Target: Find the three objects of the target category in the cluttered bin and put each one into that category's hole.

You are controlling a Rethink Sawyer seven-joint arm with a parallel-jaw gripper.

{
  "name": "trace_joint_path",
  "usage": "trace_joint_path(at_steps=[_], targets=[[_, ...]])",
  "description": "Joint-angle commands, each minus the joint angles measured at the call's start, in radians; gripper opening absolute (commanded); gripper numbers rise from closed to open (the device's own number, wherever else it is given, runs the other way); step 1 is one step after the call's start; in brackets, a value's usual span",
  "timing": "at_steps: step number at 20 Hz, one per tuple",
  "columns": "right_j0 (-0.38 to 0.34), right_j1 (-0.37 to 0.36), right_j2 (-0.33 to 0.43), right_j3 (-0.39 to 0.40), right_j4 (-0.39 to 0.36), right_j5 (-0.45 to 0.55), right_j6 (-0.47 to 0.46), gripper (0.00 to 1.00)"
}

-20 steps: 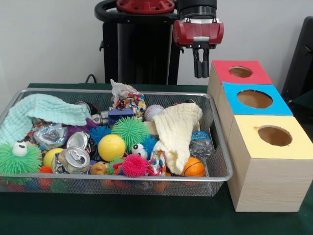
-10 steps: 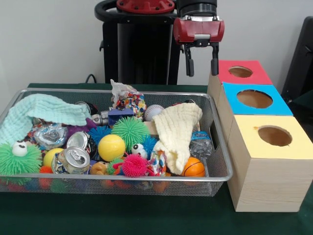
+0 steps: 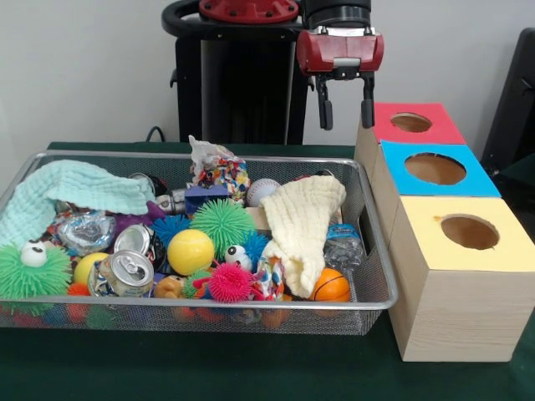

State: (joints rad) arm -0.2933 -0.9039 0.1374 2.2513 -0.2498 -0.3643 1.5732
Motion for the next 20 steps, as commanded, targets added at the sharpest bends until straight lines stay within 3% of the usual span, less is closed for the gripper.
trace_joint_path(at_steps=[1,3,7,13,17,19,20], targets=[[-0.03,0.023,0.024,-0.066,-0.043,-0.019,0.163,1.0],[-0.031,0.026,0.023,-0.068,-0.046,-0.02,0.164,1.0],[0.007,0.064,-0.057,-0.096,-0.032,-0.066,0.128,1.0],[-0.034,0.131,-0.056,-0.109,-0.076,-0.111,0.141,1.0],[-0.088,0.184,0.0,-0.095,-0.086,-0.032,0.172,1.0],[-0.123,0.201,0.058,-0.092,-0.132,-0.037,0.181,1.0],[-0.076,0.194,-0.003,-0.093,-0.113,-0.044,0.148,1.0]])
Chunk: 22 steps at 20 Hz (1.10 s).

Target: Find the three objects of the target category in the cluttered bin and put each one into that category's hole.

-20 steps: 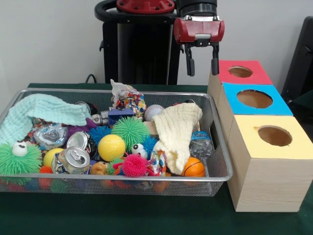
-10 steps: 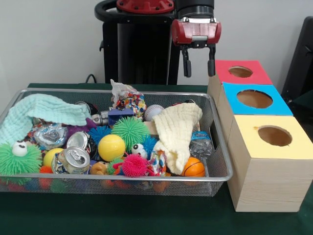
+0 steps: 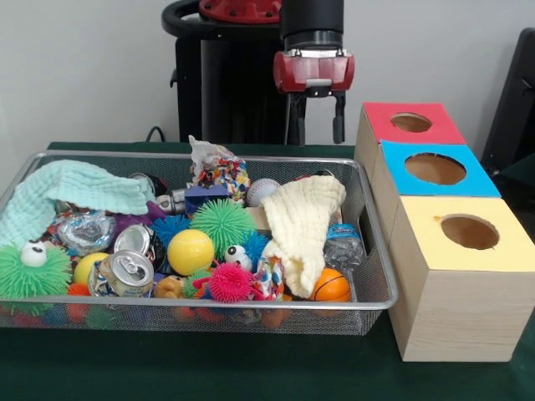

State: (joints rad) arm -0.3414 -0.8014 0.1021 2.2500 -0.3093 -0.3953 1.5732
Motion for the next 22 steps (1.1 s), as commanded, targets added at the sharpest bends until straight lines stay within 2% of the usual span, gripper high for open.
trace_joint_path(at_steps=[1,2,3,4,6,8,10,11,13,14,15,16,17,18,19,20,22], targets=[[0.014,0.094,-0.028,-0.101,-0.036,-0.017,0.115,1.0],[0.097,0.102,-0.138,-0.123,-0.005,-0.058,0.051,1.0],[0.102,0.105,-0.146,-0.12,0.001,-0.084,0.059,1.0],[0.081,0.112,-0.115,-0.1,0.0,-0.116,0.111,1.0],[0.035,0.135,-0.039,-0.079,-0.035,-0.096,0.174,1.0],[0.034,0.13,-0.012,-0.073,-0.068,-0.092,0.173,1.0],[-0.013,0.115,0.077,-0.039,-0.085,-0.003,0.2,1.0],[-0.026,0.117,0.096,-0.025,-0.068,0.013,0.224,1.0],[-0.07,0.085,0.134,0.02,0.01,-0.007,0.335,1.0],[-0.173,0.042,0.23,0.068,0.046,-0.012,0.447,1.0],[-0.218,0.016,0.275,0.082,0.049,0.007,0.468,1.0],[-0.272,-0.017,0.332,0.086,0.036,0.029,0.472,1.0],[-0.278,-0.036,0.335,0.078,0.025,0.035,0.445,1.0],[-0.27,-0.041,0.322,0.044,0.024,0.116,0.365,1.0],[-0.249,-0.045,0.292,0.022,0.036,0.143,0.326,1.0],[-0.18,-0.047,0.197,-0.031,0.062,0.095,0.29,1.0],[-0.183,-0.036,0.205,-0.081,0.038,0.112,0.251,1.0]])
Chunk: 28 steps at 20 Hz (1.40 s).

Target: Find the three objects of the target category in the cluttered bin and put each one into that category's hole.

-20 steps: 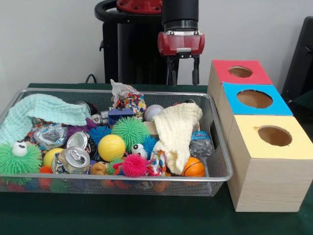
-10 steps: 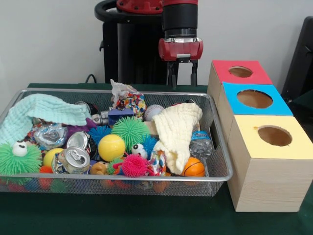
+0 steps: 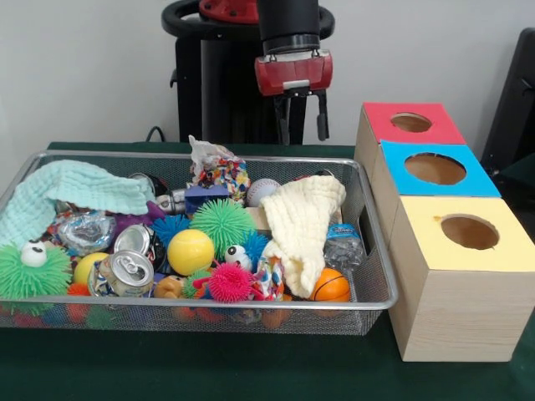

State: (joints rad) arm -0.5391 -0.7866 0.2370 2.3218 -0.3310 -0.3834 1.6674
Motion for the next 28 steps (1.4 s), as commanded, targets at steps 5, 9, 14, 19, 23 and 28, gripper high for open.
trace_joint_path(at_steps=[5,9,14,19,23,28], targets=[[-0.002,-0.043,0.079,-0.175,0.094,0.164,0.159,1.0],[-0.064,-0.046,0.122,-0.175,0.021,0.237,0.083,1.0],[-0.036,0.002,0.034,-0.224,-0.039,0.215,0.029,1.0],[0.005,0.11,-0.016,-0.291,-0.053,0.163,0.048,1.0],[-0.002,0.171,-0.013,-0.337,-0.089,0.121,0.056,1.0],[0.003,0.208,-0.015,-0.394,-0.123,0.107,0.057,1.0]])
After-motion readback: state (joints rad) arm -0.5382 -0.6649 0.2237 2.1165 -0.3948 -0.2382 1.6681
